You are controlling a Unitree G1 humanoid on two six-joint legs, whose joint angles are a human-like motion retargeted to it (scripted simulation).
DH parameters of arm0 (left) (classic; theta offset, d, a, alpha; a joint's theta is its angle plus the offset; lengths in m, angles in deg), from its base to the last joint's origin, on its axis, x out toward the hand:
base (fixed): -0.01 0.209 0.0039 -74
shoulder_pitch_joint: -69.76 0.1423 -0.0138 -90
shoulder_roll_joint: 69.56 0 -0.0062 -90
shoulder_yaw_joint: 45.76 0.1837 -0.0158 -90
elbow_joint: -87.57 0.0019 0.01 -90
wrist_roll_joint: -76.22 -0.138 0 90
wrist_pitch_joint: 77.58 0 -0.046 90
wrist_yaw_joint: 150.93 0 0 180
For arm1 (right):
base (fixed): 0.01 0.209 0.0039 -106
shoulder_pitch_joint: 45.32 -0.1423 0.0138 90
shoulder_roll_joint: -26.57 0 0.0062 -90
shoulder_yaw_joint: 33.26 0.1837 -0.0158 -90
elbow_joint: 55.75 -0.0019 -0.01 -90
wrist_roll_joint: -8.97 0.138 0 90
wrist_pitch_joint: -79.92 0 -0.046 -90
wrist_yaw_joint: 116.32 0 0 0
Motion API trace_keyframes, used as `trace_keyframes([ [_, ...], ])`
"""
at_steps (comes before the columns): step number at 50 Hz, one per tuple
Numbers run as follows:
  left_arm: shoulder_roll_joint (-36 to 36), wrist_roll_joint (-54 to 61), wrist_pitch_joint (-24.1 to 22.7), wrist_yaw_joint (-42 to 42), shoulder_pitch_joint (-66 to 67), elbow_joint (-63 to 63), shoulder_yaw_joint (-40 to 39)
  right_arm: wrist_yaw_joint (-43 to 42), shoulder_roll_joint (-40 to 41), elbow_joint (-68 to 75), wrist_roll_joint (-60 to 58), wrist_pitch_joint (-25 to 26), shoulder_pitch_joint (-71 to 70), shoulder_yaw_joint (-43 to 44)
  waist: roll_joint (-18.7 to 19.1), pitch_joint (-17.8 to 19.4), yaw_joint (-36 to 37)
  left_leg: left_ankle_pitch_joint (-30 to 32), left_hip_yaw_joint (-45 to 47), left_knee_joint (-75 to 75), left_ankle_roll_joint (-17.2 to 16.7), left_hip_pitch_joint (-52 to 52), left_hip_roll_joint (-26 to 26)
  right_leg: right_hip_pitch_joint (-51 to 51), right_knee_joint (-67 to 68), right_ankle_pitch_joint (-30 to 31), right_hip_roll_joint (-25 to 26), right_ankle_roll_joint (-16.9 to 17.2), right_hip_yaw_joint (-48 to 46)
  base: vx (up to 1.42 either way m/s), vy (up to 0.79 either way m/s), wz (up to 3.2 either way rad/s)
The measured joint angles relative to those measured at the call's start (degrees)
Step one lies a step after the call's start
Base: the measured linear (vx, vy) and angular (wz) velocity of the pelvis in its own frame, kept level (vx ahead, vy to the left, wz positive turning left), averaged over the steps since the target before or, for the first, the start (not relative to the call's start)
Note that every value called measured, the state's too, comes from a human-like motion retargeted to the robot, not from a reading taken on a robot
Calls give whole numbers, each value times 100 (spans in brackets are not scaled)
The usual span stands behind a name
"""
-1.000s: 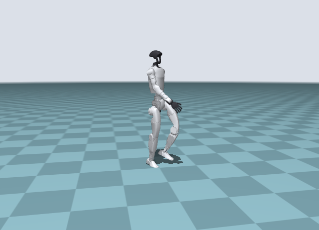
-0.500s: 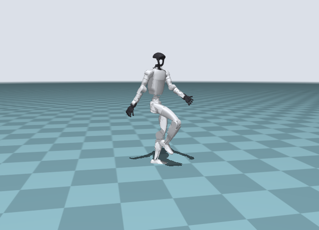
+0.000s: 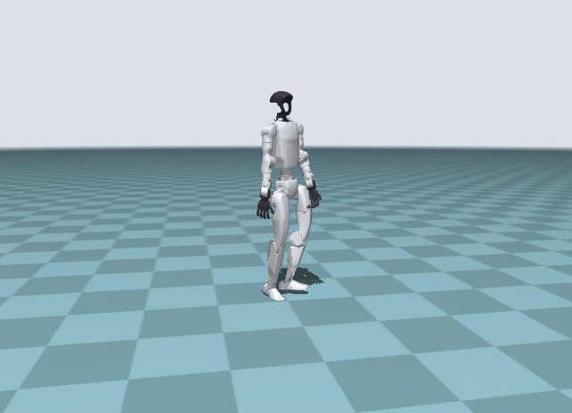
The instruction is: In place motions
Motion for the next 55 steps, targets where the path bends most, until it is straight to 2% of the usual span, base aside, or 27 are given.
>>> trace_keyframes([
  [3, 111, 127, -67, -777, 324, 768, -427, -173, 342, -184, 653, -210, -755, -443, -200, 392, 371, 1322, 65, 2379, 87, -1169, 611, -113, 60, 97, -291, 134, 213, -45, -17, -53],
  [4, 159, 281, -122, -896, 438, 940, -588, -231, 471, -358, 863, -261, -1106, -536, -199, 582, 465, 1517, -25, 3343, 260, -1707, 891, -137, 80, 130, -297, 147, 252, -59, -23, -32],
  [5, 210, 446, -186, -959, 556, 1094, -751, -284, 605, -561, 1072, -297, -1476, -620, -176, 787, 566, 1539, -116, 4341, 495, -2269, 1176, -147, 100, 170, -266, 143, 298, -54, -23, -33],
  [7, 306, 420, -126, -690, 822, 1371, -1021, -33, 842, -1088, 1284, -323, -2209, -713, -65, 1094, 667, 1077, -351, 6075, 602, -3405, 1788, -203, 175, 263, -133, 86, 275, -46, -19, -42],
  [10, 461, -158, 171, -379, 1271, 1983, -1117, 434, 967, -2078, 1020, -421, -2916, -523, -173, 1434, 1621, 506, -100, 7690, 880, -4839, 2622, -352, 376, 358, -138, -102, 696, -19, -4, -144],
  [11, 551, -294, 202, -427, 1451, 2157, -1092, 558, 909, -2372, 916, -512, -3111, -545, -278, 1543, 1978, 451, 47, 7863, 911, -5193, 2727, -418, 501, 352, -230, -137, 900, -4, -3, -174],
  [13, 699, -502, 308, -497, 1914, 2272, -1046, 672, 776, -2925, 667, -663, -3452, -625, -560, 1792, 2562, 407, 415, 7931, 931, -5773, 2681, -613, 840, 316, -522, -190, 1272, 6, 4, -135],
  [17, 755, -558, 406, -992, 2705, 2272, -1500, 209, 638, -3681, 98, -918, -3817, -623, -1032, 2178, 3255, 498, 993, 7324, 778, -6284, 2080, -1038, 1521, 211, -1138, -243, 1747, 11, 16, -60],
  [21, 660, 64, 246, -995, 2910, 2272, -2199, -288, 737, -3875, 104, -1138, -3943, -575, -1111, 2079, 3351, 586, 1167, 7257, 736, -5978, 1893, -1051, 1606, 131, -1288, -249, 1725, 8, 11, 13],
  [25, 492, 444, 154, -741, 2690, 2219, -2552, -385, 945, -3767, 411, -1227, -3835, -534, -936, 1541, 3109, 532, 999, 7390, 714, -5107, 1998, -830, 1077, 253, -1006, -210, 1416, 5, 4, 57],
  [28, 447, 693, 144, -441, 2256, 2110, -2539, -233, 1007, -3429, 547, -1328, -3607, -581, -529, 1113, 2596, 539, 275, 7098, 353, -4288, 2003, -411, 584, 348, -477, -181, 907, 9, -1, 95],
  [31, 373, 685, 70, -275, 1928, 1851, -2288, -274, 1032, -3024, 319, -1263, -3190, -711, -439, 719, 2038, 657, 104, 5550, 199, -2987, 1307, -194, 267, 339, -390, 31, 631, 12, 0, 95],
  [35, 383, 436, -47, -422, 1361, 1642, -1783, -208, 1030, -2400, -58, -1124, -2265, -766, -308, 141, 1272, 1145, -270, 2489, -100, -1168, 217, -85, 129, 190, -287, 236, 291, 30, 14, 85],
  [37, 490, 139, -58, -541, 964, 1714, -1323, 8, 952, -2172, -128, -990, -1554, -663, -116, -162, 1005, 266, -361, 870, -284, -284, -62, -118, 332, 40, -115, 272, 92, 46, 24, 84],
  [38, 551, -37, -30, -569, 740, 1764, -1014, 161, 865, -2083, -149, -941, -1167, -552, -21, -315, 874, -142, -17, 267, -160, 65, -27, -165, 509, -10, -44, 297, -47, 42, 18, 133],
  [40, 601, -320, 54, -536, 285, 1723, -296, 345, 655, -1823, -253, -875, -444, -185, 167, -591, 474, -271, -649, -351, 12, 144, -165, -339, 1066, 306, 52, 361, -488, 38, 15, 192],
  [41, 544, -377, 116, -480, 19, 1550, 21, 339, 555, -1641, -324, -848, -162, 79, 259, -655, 340, -202, -1065, -368, -27, -16, -133, -743, 1793, 895, -11, 454, -683, 26, 10, 205],
  [43, 424, -425, 124, -350, -535, 965, 390, 286, 379, -1220, -364, -745, 249, 609, 373, -500, 5, -115, -1598, -365, -53, -176, -35, -1742, 3569, 2051, -307, 386, -815, -2, -2, 185],
  [44, 409, -294, 49, -298, -895, 565, 504, 248, 283, -1004, -271, -662, 357, 811, 365, -257, -130, -90, -1601, -390, -5, -126, -31, -2343, 4473, 2225, -307, 399, -469, -30, -7, 122],
  [45, 418, -94, -52, -257, -1294, 142, 615, 209, 180, -794, -135, -569, 434, 981, 334, 32, -240, -69, -1511, -434, 69, -30, -54, -2970, 5345, 2199, -212, 469, 52, -42, -1, 27],
  [47, 607, -32, -123, -218, -2257, -688, 614, 343, -25, -374, 305, -452, 508, 1288, 358, 630, -371, 45, -1587, -514, 163, 67, -150, -4047, 6846, 1945, -278, 220, 282, -49, 10, 8],
  [50, 1029, -531, -351, -363, -3266, -1780, 366, 779, -387, 328, 1013, -280, 592, 1665, 631, 1310, -1470, 130, -1632, -366, 271, 21, 107, -5764, 8593, 1424, -830, -69, 35, -39, 20, 153],
  [52, 1319, -752, -525, -602, -3653, -2306, 306, 852, -624, 635, 1385, -167, 758, 1836, 697, 1562, -2127, 139, -1429, -350, 334, -1, 247, -6738, 9089, 1199, -1049, -178, -87, -8, 21, 139],
  [55, 1542, -669, -653, -1044, -3921, -2817, 289, 634, -873, 782, 1714, -40, 1281, 1945, 753, 1592, -2695, 82, -1227, -274, 337, -93, 470, -7800, 9145, 993, -971, -306, -209, 16, -1, 68],
])
